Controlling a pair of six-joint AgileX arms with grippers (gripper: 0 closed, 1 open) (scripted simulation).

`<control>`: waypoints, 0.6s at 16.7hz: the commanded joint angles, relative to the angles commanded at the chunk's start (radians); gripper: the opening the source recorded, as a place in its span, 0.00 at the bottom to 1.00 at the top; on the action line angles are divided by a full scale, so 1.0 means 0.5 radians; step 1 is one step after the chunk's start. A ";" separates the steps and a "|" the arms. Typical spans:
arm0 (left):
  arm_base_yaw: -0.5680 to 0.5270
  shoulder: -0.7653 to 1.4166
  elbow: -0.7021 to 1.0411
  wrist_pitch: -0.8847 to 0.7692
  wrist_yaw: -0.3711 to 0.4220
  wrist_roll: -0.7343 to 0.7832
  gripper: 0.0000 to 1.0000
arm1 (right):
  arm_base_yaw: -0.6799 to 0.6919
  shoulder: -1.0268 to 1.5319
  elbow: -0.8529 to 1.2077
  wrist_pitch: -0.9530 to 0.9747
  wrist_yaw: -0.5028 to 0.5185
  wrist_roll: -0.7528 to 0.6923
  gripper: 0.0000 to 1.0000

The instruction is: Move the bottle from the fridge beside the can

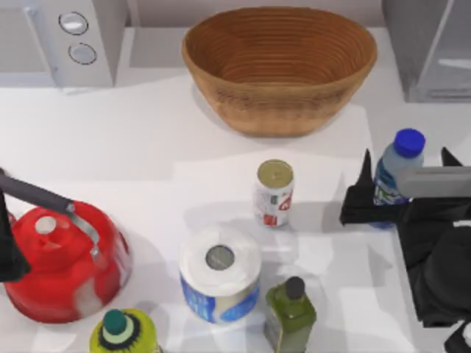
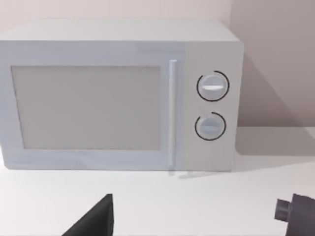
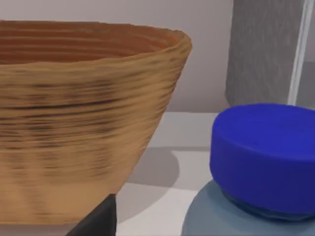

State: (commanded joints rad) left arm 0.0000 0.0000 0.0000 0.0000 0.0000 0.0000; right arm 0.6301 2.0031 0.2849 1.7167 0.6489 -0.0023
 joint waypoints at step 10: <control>0.000 0.000 0.000 0.000 0.000 0.000 1.00 | 0.021 -0.131 -0.131 -0.004 -0.043 0.006 1.00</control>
State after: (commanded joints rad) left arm 0.0000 0.0000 0.0000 0.0000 0.0000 0.0000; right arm 0.6405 1.9375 0.2192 1.7149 0.6274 0.0007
